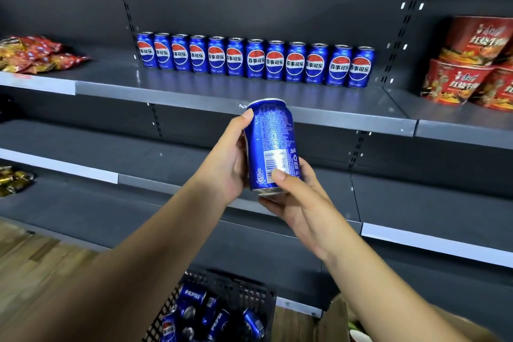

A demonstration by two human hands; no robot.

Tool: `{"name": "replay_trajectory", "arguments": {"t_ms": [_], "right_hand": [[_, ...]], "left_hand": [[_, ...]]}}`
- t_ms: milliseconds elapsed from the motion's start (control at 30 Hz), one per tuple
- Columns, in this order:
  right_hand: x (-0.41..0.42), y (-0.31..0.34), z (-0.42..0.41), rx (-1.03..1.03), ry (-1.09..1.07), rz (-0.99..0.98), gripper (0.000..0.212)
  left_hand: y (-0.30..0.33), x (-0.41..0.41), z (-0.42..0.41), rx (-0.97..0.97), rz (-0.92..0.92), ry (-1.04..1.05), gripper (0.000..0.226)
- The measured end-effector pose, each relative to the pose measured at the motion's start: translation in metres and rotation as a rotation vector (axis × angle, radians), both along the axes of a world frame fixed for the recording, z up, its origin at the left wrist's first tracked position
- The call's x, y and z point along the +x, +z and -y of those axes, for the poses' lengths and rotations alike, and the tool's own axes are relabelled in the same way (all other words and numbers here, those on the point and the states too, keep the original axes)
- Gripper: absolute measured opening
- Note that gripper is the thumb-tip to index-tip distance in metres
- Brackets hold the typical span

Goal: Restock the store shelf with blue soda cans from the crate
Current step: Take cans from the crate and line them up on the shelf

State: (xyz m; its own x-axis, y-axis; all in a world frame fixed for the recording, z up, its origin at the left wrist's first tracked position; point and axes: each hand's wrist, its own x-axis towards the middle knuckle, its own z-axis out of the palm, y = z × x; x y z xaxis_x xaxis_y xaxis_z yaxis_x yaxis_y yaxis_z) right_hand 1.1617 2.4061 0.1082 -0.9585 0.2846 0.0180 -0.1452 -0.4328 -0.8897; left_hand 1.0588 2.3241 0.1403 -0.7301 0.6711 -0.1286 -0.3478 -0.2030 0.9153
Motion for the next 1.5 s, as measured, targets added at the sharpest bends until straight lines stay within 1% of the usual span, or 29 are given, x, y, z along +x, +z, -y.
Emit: {"name": "replay_trajectory", "arguments": {"t_ms": [67,133,200,233,300,400,433,533,600,633,700,767,833,867,933,1033,1067,1100,1167,1200,1233,1300,1400,1433,1500], "right_hand": [[0.0,0.002,0.0,-0.02,-0.033,-0.016,0.054],[0.0,0.005,0.003,0.013,-0.111,-0.015,0.06],[-0.002,0.006,0.005,0.057,-0.211,-0.008,0.056],[-0.002,0.006,0.005,0.088,-0.26,-0.001,0.053],[-0.001,0.007,0.005,0.173,-0.333,0.01,0.052],[0.001,0.011,0.006,0.365,-0.384,0.029,0.061],[0.002,0.012,0.007,0.422,-0.379,0.039,0.065],[0.005,0.015,0.008,0.511,-0.337,0.066,0.072],[0.009,0.018,0.008,0.483,-0.272,0.07,0.072],[0.011,0.019,0.008,0.418,-0.217,0.072,0.069],[0.014,0.02,0.007,0.234,-0.066,0.069,0.06],[0.014,0.018,0.005,0.109,0.046,0.076,0.057],[0.013,0.016,0.006,0.052,0.068,0.045,0.055],[0.013,0.015,0.006,0.042,0.046,0.026,0.052],[0.013,0.015,0.01,0.068,-0.034,0.008,0.049],[0.013,0.017,0.015,0.233,-0.185,0.012,0.044],[0.012,0.017,0.017,0.29,-0.223,0.0,0.043],[0.013,0.018,0.019,0.327,-0.237,-0.011,0.044],[0.015,0.018,0.024,0.341,-0.206,-0.036,0.052],[0.016,0.017,0.025,0.331,-0.178,-0.05,0.058],[0.017,0.018,0.026,0.318,-0.155,-0.059,0.062],[0.017,0.018,0.023,0.284,-0.103,-0.076,0.064],[0.016,0.022,0.018,0.193,0.088,-0.071,0.073],[0.016,0.024,0.019,0.191,0.145,-0.06,0.069],[0.016,0.026,0.024,0.242,0.168,-0.053,0.049]], "left_hand": [[-0.001,0.001,-0.001,-0.004,0.022,-0.002,0.059],[-0.001,0.002,-0.002,-0.045,0.049,-0.007,0.062],[-0.001,0.003,-0.004,-0.113,0.043,0.003,0.067],[0.0,0.006,-0.005,-0.131,0.025,0.029,0.068],[0.001,0.009,-0.009,-0.093,-0.036,0.095,0.068],[0.004,0.021,-0.012,-0.076,-0.095,0.166,0.073],[0.004,0.023,-0.012,-0.082,-0.087,0.195,0.071],[0.004,0.025,-0.011,-0.053,-0.064,0.243,0.053],[0.008,0.026,-0.008,-0.023,-0.058,0.234,0.044],[0.009,0.026,-0.006,-0.005,-0.053,0.21,0.044],[0.012,0.027,-0.002,0.039,-0.045,0.135,0.053],[0.015,0.03,0.001,0.088,-0.035,0.077,0.064],[0.016,0.031,0.003,0.098,-0.043,0.048,0.067],[0.016,0.031,0.004,0.091,-0.05,0.043,0.068],[0.017,0.033,0.007,0.07,-0.069,0.05,0.068],[0.021,0.039,0.009,0.01,-0.127,0.091,0.075],[0.022,0.04,0.009,0.007,-0.151,0.113,0.071],[0.023,0.042,0.009,0.02,-0.163,0.133,0.061],[0.026,0.043,0.011,0.034,-0.167,0.172,0.04],[0.027,0.042,0.013,0.033,-0.161,0.18,0.038],[0.029,0.041,0.017,0.042,-0.144,0.172,0.042],[0.031,0.037,0.024,0.081,-0.111,0.125,0.056],[0.033,0.033,0.033,0.14,-0.102,0.073,0.067],[0.033,0.034,0.035,0.143,-0.107,0.06,0.067],[0.032,0.033,0.038,0.131,-0.113,0.045,0.067]]}}
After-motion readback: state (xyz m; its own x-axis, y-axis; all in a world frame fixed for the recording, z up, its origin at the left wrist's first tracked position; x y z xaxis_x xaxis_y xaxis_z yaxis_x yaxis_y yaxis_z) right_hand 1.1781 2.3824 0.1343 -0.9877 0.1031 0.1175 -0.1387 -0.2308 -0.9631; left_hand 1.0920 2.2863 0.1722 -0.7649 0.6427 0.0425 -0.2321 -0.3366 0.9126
